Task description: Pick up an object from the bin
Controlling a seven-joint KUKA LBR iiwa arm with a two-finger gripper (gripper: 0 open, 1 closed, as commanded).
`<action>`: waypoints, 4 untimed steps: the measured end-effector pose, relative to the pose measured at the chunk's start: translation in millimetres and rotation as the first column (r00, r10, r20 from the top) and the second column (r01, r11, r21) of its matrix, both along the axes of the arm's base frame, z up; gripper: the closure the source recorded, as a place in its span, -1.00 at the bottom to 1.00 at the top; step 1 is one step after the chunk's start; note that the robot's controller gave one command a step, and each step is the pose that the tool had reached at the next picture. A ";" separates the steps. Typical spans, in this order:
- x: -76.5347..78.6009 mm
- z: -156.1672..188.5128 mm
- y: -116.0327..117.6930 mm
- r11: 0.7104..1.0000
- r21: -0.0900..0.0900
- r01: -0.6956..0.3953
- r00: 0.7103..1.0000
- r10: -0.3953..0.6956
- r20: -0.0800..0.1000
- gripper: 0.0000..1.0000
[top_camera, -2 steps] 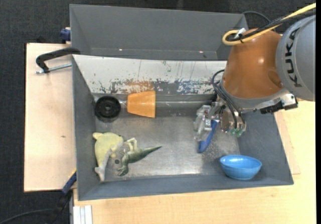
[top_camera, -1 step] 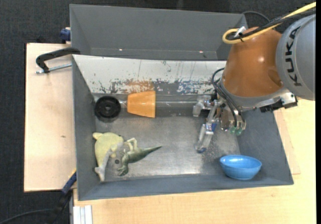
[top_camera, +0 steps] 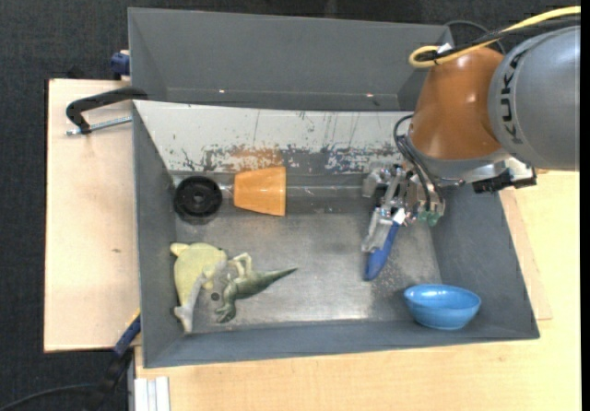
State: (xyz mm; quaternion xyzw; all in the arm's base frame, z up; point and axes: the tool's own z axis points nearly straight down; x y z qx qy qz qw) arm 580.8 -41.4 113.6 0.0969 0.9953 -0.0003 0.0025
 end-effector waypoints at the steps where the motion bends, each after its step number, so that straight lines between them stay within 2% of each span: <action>1: -21.8 -27.8 -73.7 0.922 0.000 -0.386 0.922 0.386 -0.002 -1.00; 2: -21.2 -26.9 -70.6 0.920 0.002 -0.391 0.920 0.391 0.000 1.00; 3: -2.4 -41.4 -77.0 0.866 0.009 -0.499 0.866 0.499 -0.001 1.00; 4: -18.7 133.7 -79.6 0.811 -0.008 -0.586 0.811 0.586 0.005 1.00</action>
Offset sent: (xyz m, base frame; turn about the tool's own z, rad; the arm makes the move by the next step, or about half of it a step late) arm -0.0229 -0.0728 -0.0288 -0.3985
